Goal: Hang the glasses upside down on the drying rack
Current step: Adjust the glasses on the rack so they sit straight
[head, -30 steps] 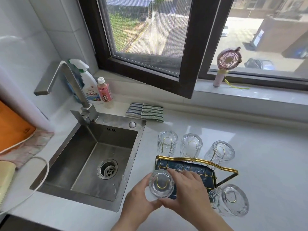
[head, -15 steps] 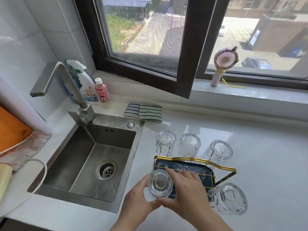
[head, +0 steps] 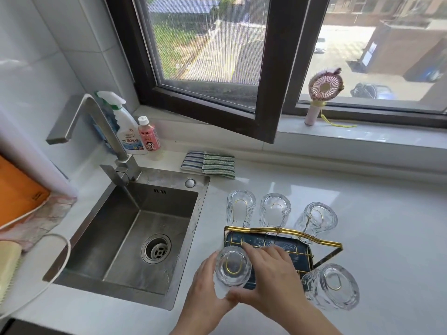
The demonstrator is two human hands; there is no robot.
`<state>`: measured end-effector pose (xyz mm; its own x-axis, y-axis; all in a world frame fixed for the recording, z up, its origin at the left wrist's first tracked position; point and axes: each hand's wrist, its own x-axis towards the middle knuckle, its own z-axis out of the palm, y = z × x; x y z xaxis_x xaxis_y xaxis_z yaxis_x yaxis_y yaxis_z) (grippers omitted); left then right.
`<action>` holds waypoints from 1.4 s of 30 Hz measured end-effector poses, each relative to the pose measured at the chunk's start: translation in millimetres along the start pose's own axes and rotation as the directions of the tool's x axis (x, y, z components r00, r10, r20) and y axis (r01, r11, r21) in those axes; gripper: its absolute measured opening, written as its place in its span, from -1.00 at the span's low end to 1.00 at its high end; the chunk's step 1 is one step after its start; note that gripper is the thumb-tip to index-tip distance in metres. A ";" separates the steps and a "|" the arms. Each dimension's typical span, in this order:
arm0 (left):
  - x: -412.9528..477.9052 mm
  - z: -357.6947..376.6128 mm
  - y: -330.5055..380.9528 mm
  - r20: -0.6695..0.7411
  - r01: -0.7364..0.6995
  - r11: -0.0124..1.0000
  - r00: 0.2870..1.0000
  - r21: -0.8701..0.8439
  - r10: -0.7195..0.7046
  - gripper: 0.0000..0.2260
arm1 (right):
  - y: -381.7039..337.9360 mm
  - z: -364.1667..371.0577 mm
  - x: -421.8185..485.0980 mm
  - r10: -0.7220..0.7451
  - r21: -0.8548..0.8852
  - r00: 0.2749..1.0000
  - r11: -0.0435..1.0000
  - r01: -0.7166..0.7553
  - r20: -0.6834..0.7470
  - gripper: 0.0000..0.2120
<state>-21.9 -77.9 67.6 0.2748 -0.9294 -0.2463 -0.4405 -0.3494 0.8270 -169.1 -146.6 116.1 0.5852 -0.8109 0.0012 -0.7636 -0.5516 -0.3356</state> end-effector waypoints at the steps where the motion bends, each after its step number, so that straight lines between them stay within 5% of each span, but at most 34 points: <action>1: -1.4 -1.7 2.3 0.005 -0.005 1.000 1.000 0.005 0.005 -0.18 | 0.4 -1.7 -0.8 -0.017 0.009 0.999 1.000 0.017 -0.027 -0.07; 5: -18.1 -8.6 19.8 -0.088 -0.098 0.993 0.991 0.063 0.103 -0.10 | 8.2 -17.3 -12.9 -0.016 0.008 0.994 1.000 0.017 -0.108 -0.09; 9: -41.9 -5.8 40.7 -0.300 -0.300 0.954 0.907 0.026 0.294 -0.33 | 31.4 -36.0 -38.8 0.177 0.301 0.973 0.945 -0.127 -0.146 -0.08; 15: -45.8 20.2 63.0 0.090 -0.274 0.945 0.952 -0.176 0.293 -0.26 | 39.0 -28.0 -62.8 0.259 0.422 0.966 0.878 -0.227 -0.019 -0.05; 20: -20.2 17.0 70.5 0.117 -0.416 0.900 0.908 0.131 0.403 -0.19 | 37.0 -5.1 -55.7 0.318 0.512 0.945 0.800 -0.312 0.078 0.05; 25: 17.6 8.5 64.4 0.245 -0.490 0.694 0.870 0.528 0.428 -0.07 | 40.7 12.4 -50.2 0.380 0.576 0.922 0.740 -0.347 0.068 0.04; 33: 28.4 8.3 62.4 0.246 -0.492 0.638 0.865 0.592 0.437 -0.09 | 44.8 26.9 -50.3 0.367 0.646 0.929 0.700 -0.304 0.039 -0.30; 42: 28.5 10.4 67.8 0.244 -0.461 0.683 0.886 0.566 0.395 -0.23 | 45.4 28.0 -52.4 0.377 0.674 0.926 0.688 -0.268 -0.016 -0.39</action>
<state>-52.8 -129.3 111.3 -0.1396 -0.9901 -0.0149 -0.9116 0.1227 0.3923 -226.8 -123.7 74.4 0.2499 -0.9620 -0.1100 -0.4989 -0.0305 -0.8661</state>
